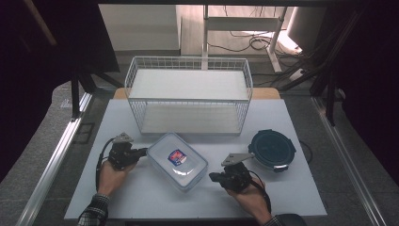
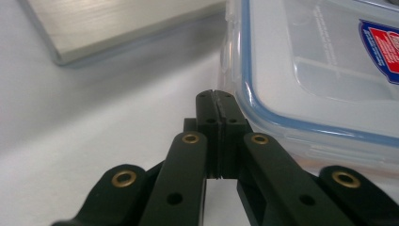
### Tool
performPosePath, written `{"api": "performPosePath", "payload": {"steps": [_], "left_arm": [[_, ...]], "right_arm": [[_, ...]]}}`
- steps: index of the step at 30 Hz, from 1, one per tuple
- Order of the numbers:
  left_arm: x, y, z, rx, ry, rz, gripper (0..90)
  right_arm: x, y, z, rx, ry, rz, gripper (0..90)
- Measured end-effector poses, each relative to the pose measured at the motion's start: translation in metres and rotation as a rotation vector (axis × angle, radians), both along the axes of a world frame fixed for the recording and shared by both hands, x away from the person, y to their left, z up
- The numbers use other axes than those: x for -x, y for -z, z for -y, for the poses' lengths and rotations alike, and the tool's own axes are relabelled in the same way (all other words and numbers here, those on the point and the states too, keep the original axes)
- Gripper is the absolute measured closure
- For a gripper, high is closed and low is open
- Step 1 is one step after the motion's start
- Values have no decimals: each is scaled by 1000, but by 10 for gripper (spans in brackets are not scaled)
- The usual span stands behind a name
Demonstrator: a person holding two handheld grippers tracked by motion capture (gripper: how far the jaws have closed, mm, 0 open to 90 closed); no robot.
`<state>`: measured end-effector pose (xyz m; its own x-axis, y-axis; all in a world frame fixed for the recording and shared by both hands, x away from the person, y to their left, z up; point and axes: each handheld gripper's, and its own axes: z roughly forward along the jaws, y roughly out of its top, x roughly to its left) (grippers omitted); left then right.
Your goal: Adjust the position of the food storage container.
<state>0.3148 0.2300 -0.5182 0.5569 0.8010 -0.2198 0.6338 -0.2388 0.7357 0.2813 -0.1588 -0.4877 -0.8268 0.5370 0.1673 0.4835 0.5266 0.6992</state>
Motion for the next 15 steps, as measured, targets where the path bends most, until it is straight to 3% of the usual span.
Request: {"api": "performPosePath", "payload": {"steps": [5,9,15], "left_arm": [[12,-1,10,-13,24,2,900],[24,-1,15,8,56,-14,900],[37,-1,22,10,81,-23,900]], "right_arm": [[-4,7,-7,62,22,-8,896],[-10,6,5,62,78,1,896],[-18,6,15,67,113,12,897]]}}
